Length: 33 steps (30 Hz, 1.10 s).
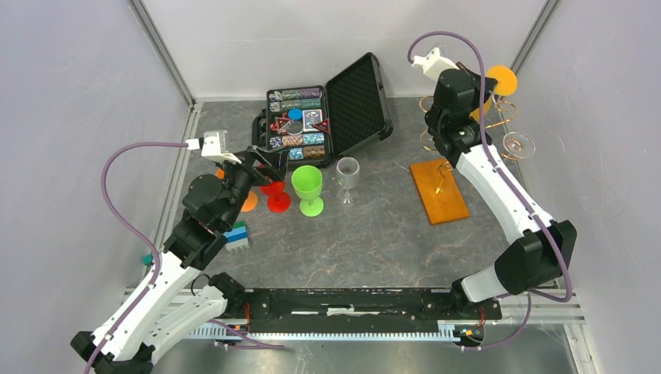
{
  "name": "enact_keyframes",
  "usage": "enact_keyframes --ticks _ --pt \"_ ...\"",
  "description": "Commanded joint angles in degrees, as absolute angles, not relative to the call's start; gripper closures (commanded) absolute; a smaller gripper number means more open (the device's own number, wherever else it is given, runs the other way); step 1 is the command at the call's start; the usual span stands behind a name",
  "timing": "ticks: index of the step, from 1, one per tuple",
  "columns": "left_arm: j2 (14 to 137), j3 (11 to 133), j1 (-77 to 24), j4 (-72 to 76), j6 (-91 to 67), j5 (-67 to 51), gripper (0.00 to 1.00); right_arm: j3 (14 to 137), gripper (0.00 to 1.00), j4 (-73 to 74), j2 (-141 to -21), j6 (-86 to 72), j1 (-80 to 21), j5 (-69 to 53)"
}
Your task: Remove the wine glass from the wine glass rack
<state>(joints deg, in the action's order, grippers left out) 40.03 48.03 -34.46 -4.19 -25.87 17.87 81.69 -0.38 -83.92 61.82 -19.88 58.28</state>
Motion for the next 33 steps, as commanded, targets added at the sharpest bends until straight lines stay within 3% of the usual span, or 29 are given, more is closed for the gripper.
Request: enact_keyframes --ticks 1,9,21,25,33 --pt "39.98 49.57 -34.5 -2.43 -24.07 18.05 0.0 86.77 1.0 -8.44 -85.15 60.17 -18.91 60.03" --pt "40.73 50.22 -34.5 -2.32 -23.92 15.46 0.0 96.81 1.0 2.67 -84.61 43.21 -18.65 52.25" --pt "42.14 50.54 -34.53 -0.18 -24.43 7.15 0.0 97.71 1.0 9.77 -76.51 26.89 -18.7 37.57" --pt "43.33 51.64 -34.5 1.7 -26.73 3.18 0.0 96.22 1.0 13.78 -72.87 18.71 -18.64 26.09" --pt "46.94 54.89 -34.5 6.7 -31.12 -16.09 0.0 86.76 1.0 15.36 -63.94 2.05 -18.71 -0.52"
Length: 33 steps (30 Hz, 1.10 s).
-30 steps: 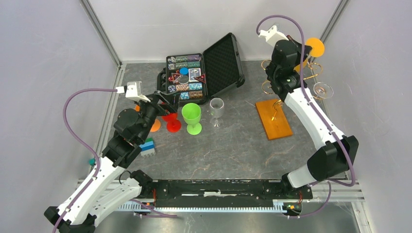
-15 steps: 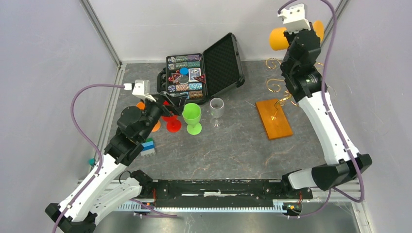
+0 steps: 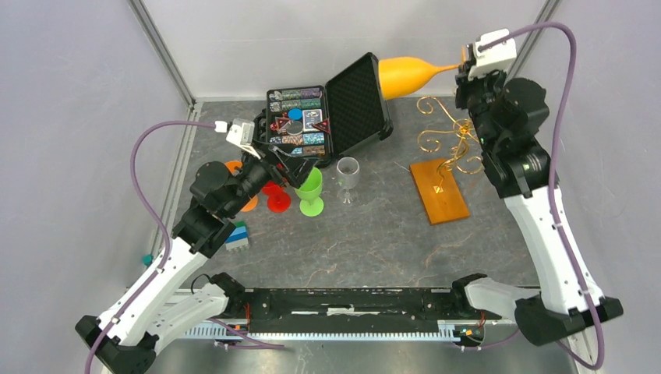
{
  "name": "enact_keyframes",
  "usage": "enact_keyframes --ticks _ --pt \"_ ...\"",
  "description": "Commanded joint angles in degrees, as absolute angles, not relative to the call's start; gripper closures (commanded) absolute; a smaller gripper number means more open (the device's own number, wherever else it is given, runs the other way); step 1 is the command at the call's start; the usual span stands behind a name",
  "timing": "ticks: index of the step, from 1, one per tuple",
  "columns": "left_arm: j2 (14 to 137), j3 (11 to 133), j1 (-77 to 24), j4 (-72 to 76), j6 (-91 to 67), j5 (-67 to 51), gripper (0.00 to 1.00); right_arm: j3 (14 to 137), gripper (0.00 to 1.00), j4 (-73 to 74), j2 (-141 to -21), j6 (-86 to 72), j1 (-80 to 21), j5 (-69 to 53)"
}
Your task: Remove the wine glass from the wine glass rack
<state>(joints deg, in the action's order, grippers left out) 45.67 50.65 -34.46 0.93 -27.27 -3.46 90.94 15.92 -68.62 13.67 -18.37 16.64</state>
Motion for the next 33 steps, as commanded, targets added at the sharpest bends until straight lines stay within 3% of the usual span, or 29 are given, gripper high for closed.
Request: enact_keyframes --ticks 1,11,20,33 --pt "47.59 55.46 -34.5 7.52 -32.38 -18.06 0.0 84.73 1.0 14.7 -62.61 0.25 -18.72 -3.73" --pt "54.98 56.16 -34.57 21.97 -51.03 -26.25 0.03 68.49 1.0 4.26 -54.56 -12.61 -19.69 -18.93" --pt "61.16 55.8 -36.05 29.82 -62.22 -30.1 0.45 64.39 1.0 1.64 -54.69 -12.11 -24.32 -15.81" --pt "58.29 57.47 -38.31 15.67 -53.35 -18.76 0.98 63.86 1.0 1.07 -55.6 -9.36 -29.15 -7.11"
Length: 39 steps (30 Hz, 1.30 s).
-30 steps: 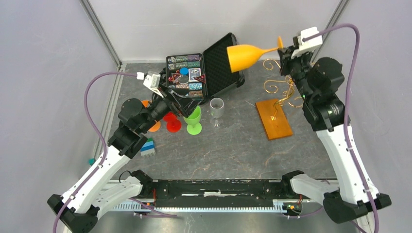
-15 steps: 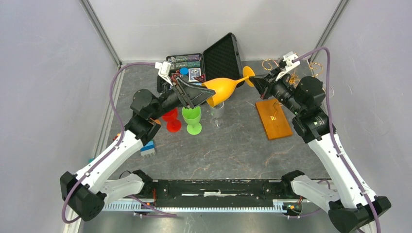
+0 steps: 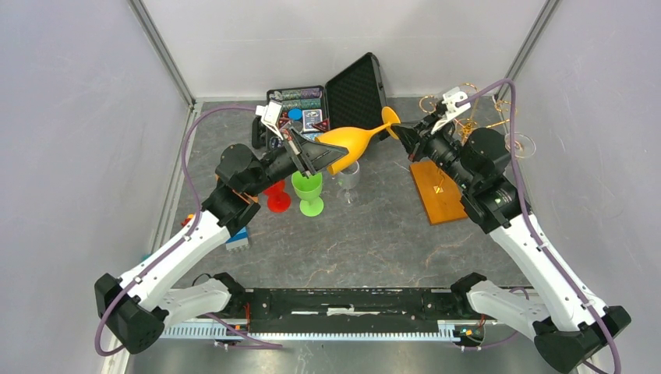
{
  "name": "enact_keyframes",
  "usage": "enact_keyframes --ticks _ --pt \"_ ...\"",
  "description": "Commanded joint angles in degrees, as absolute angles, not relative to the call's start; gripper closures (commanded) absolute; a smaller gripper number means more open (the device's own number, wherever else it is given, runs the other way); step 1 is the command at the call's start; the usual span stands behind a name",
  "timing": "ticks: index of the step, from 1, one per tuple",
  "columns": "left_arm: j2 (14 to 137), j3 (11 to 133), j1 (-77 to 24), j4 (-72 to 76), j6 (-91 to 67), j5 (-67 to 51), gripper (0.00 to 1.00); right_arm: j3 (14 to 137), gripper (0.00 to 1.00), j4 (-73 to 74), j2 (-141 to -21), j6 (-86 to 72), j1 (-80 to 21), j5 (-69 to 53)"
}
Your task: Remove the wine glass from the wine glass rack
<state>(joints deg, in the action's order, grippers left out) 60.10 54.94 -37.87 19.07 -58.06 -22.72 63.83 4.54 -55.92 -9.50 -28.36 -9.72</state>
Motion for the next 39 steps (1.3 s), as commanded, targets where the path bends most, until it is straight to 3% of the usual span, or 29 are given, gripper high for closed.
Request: enact_keyframes --ticks 1,6,11,16,23,28,34,39 --pt "58.15 57.61 -38.39 15.04 -52.74 -18.34 0.98 63.85 1.0 1.05 -55.63 -9.28 -29.26 -7.03" --pt "58.27 58.67 -38.67 12.7 -48.7 -17.58 0.98 64.15 0.98 1.49 -55.55 -8.73 -29.53 -6.79" --pt "57.71 61.98 -38.76 6.86 -42.37 -17.14 0.98 64.66 0.58 2.76 -54.63 -6.55 -29.53 -6.74" --pt "58.25 69.4 -40.42 -7.16 -32.77 -17.31 0.98 64.77 0.39 2.85 -51.43 -4.08 -29.53 -5.69" --pt "71.33 84.58 -51.81 -30.46 -18.71 -7.77 0.98 68.19 0.36 7.82 -47.31 -0.67 -29.51 -0.97" --pt "81.21 93.65 -55.8 -42.13 -15.13 1.39 0.98 72.74 0.36 15.86 -43.6 5.42 -29.49 12.3" --pt "88.99 100.02 -57.77 -48.81 -11.92 2.67 0.98 77.18 0.35 22.86 -40.41 13.06 -29.53 29.39" --pt "100.64 110.9 -58.5 -59.81 -9.89 7.02 0.98 77.8 0.35 26.46 -39.24 15.7 -29.49 36.83"
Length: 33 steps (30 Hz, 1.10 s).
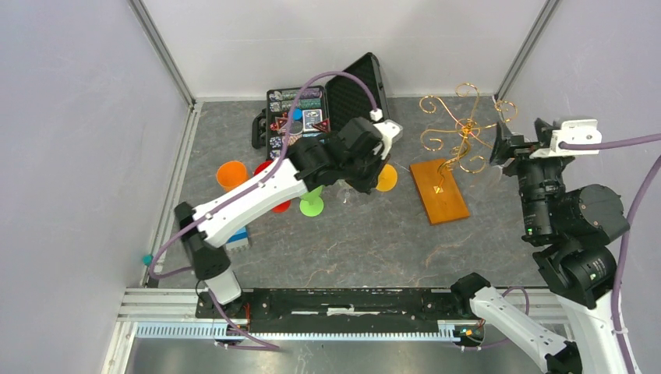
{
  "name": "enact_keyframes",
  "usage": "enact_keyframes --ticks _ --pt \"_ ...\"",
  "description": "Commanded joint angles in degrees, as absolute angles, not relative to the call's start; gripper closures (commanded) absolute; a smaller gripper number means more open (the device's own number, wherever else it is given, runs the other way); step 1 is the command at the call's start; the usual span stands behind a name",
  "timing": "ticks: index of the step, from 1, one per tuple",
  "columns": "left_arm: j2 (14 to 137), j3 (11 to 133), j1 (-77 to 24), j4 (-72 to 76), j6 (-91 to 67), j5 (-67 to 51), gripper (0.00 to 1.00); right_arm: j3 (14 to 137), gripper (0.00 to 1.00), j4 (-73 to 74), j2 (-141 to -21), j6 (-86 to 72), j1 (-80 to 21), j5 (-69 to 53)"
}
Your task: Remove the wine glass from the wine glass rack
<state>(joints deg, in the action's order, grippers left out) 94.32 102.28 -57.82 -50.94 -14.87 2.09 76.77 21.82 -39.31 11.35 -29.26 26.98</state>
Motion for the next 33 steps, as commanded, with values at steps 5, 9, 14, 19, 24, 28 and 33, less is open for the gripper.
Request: enact_keyframes --ticks 5,9,14,19,24,28,33 --pt "108.82 117.43 -58.51 -63.13 -8.84 6.31 0.97 77.27 0.34 27.88 -37.75 15.91 -29.53 38.69" --pt "114.58 123.07 -58.5 -65.82 -8.01 4.59 0.93 76.75 0.34 28.65 -36.7 15.91 -29.49 40.09" --pt "118.65 124.93 -58.47 -66.08 -7.47 3.72 0.91 76.75 0.33 29.77 -36.38 15.22 -29.53 42.06" --pt "121.09 125.2 -58.4 -66.05 -7.12 3.57 0.86 78.57 0.33 33.42 -38.05 13.24 -29.51 44.62" --pt "122.56 126.48 -58.25 -65.92 -6.82 4.0 0.77 78.31 0.33 34.96 -38.91 12.07 -29.49 45.07" --pt "122.26 127.26 -57.62 -65.68 -6.59 4.88 0.72 78.22 0.33 35.86 -39.43 11.27 -29.53 45.17" --pt "120.33 127.26 -57.14 -64.41 -6.32 3.38 0.68 78.24 0.32 36.21 -40.06 11.07 -29.53 45.26"
